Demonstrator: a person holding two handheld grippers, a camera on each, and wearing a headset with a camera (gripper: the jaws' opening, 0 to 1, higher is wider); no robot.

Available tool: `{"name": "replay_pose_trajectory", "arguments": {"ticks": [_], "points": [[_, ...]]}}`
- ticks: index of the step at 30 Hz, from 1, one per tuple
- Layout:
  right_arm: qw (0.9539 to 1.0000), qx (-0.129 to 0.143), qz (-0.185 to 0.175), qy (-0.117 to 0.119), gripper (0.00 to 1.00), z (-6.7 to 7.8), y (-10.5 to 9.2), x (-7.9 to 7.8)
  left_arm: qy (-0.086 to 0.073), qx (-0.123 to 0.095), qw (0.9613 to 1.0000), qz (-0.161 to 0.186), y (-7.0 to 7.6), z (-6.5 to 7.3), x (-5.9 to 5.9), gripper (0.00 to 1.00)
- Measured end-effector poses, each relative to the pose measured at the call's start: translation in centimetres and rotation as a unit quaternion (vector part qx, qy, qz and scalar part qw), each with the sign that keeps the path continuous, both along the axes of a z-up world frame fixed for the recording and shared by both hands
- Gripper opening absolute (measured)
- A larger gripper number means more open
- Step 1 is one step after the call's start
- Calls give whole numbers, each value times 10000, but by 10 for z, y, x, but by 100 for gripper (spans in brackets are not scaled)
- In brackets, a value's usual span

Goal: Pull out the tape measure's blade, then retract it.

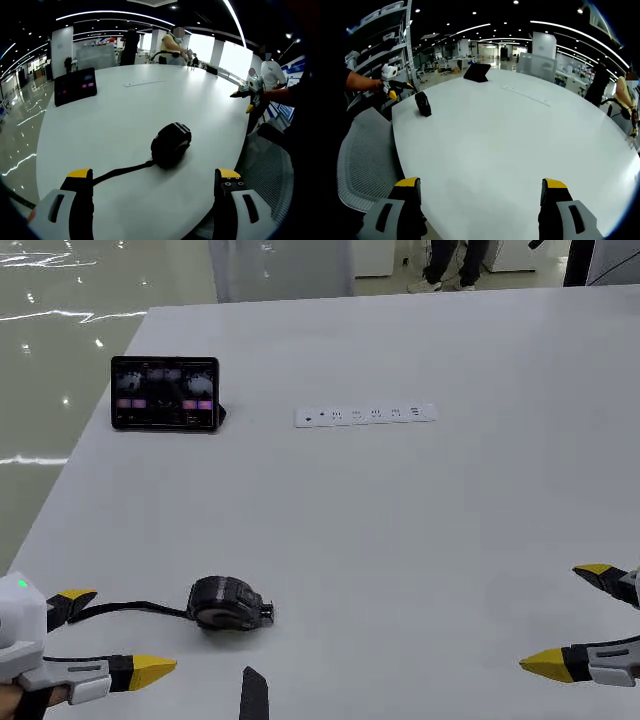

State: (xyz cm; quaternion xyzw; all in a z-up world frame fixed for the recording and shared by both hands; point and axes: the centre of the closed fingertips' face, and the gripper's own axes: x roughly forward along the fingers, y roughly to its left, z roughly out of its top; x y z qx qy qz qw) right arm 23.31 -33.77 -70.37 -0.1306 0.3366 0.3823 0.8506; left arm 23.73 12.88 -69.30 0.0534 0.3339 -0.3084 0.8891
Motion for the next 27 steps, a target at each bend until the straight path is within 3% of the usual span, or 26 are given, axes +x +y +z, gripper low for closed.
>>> {"name": "replay_pose_trajectory", "arguments": {"ticks": [9,14,16,17,19,27], "points": [[9999,-67,108,107,99,-6,-2,-5,-55,-15,10000,81,6,4,0,99],[9999,23,-2,98,99,-4,-3,-3,47,-10,10000,28,6,1,-3,99],[9999,42,-30,92,99,-4,-4,-3,0,22,10000,11,6,1,-3,99],[9999,45,-34,93,99,-4,-4,-4,80,-6,10000,-25,5,0,-5,99],[9999,26,-24,123,99,-5,-5,-6,2,47,10000,-11,6,-1,-3,99],[9998,47,-140,119,99,-4,-10,-3,80,-3,10000,25,8,-2,-3,99]]}}
